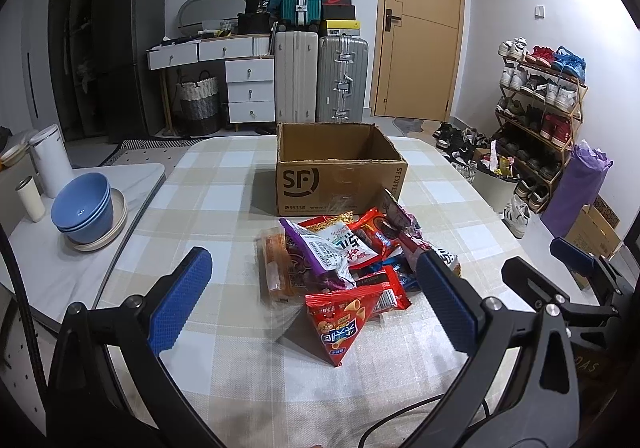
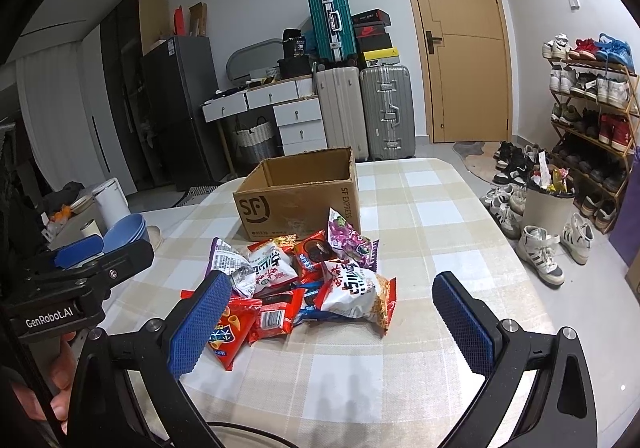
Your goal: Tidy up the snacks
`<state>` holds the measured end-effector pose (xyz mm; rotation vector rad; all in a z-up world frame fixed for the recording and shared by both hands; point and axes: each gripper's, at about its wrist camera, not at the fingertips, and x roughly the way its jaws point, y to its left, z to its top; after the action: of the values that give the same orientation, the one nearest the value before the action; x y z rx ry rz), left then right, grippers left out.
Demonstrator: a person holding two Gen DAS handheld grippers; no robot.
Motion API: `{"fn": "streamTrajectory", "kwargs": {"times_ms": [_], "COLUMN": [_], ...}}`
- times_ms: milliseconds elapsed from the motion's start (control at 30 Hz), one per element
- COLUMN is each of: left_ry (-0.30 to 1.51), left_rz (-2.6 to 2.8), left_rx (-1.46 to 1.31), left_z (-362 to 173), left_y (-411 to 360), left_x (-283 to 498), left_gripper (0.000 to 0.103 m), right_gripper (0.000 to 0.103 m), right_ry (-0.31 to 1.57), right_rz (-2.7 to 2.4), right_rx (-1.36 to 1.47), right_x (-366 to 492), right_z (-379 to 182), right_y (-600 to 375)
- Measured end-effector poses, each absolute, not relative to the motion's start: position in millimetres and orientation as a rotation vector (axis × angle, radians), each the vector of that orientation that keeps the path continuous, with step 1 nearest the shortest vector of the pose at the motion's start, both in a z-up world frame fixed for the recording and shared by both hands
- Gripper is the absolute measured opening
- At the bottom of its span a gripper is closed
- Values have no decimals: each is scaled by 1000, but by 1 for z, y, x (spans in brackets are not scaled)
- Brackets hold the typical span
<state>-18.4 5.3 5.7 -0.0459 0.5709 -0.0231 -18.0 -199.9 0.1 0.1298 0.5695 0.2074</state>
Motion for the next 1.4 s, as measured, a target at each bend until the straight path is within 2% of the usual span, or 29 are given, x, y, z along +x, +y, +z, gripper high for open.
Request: {"fn": "streamTrajectory", "kwargs": {"times_ms": [1400], "left_ry": [618], "left_rz": [9], "left_rx": [-46], "left_z": [-18], "left_y": [13], "left_x": [-7], "left_gripper": [101], "right_gripper": [103], "right_ry": [630], "right_rz": [213], "right_rx": [176], "right_x": [-11], "right_z": [-11], "right_y": [-207]}}
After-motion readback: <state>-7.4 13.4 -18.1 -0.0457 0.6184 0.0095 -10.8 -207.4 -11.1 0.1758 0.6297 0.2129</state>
